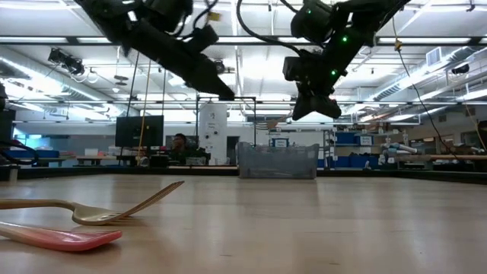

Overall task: Sort silverware by color (type)
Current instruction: Put the orange fork into the black bin

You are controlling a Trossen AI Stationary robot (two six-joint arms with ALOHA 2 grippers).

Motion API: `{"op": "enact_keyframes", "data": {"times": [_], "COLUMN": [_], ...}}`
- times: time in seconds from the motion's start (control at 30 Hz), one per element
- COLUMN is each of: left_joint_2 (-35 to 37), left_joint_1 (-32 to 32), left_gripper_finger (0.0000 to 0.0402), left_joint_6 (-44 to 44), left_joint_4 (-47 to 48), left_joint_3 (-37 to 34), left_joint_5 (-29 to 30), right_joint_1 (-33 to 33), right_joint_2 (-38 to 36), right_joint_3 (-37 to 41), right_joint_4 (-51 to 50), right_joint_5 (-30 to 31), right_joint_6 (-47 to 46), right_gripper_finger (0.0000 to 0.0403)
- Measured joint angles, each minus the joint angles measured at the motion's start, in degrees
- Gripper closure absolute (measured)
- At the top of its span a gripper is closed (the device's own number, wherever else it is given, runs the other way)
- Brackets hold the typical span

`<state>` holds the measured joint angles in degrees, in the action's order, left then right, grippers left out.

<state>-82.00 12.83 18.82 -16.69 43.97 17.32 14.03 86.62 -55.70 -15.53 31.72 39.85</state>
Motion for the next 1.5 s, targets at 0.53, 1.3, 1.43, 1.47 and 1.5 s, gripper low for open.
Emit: {"op": "enact_keyframes", "data": {"times": [0.53,1.3,1.43,1.47,1.5], "left_joint_2": [8.57,8.95,8.95,8.95,8.95], "left_joint_1": [-0.82,-1.19,-1.48,-1.52,-1.54], "left_gripper_finger": [0.0246,0.0246,0.0246,0.0246,0.0246], "left_joint_6": [-1.76,0.03,0.13,0.16,0.12], "left_joint_4": [-0.23,-6.99,-7.03,-7.01,-7.06], "left_joint_3": [-6.98,-11.85,-11.85,-11.85,-11.82], "left_joint_5": [0.93,0.91,0.87,0.87,0.89], "right_joint_1": [5.01,11.98,12.98,13.22,13.51], "right_joint_2": [8.82,12.75,12.75,12.75,12.75], "right_joint_3": [-0.05,-2.67,-2.54,-2.54,-2.51], "right_joint_4": [11.82,15.62,15.58,15.65,15.72], "right_joint_5": [-3.54,-12.02,-15.13,-15.06,-14.98], "right_joint_6": [-2.95,-18.82,-20.74,-21.41,-22.22], "right_gripper_finger": [0.0389,0.0389,0.0388,0.0387,0.0385]}}
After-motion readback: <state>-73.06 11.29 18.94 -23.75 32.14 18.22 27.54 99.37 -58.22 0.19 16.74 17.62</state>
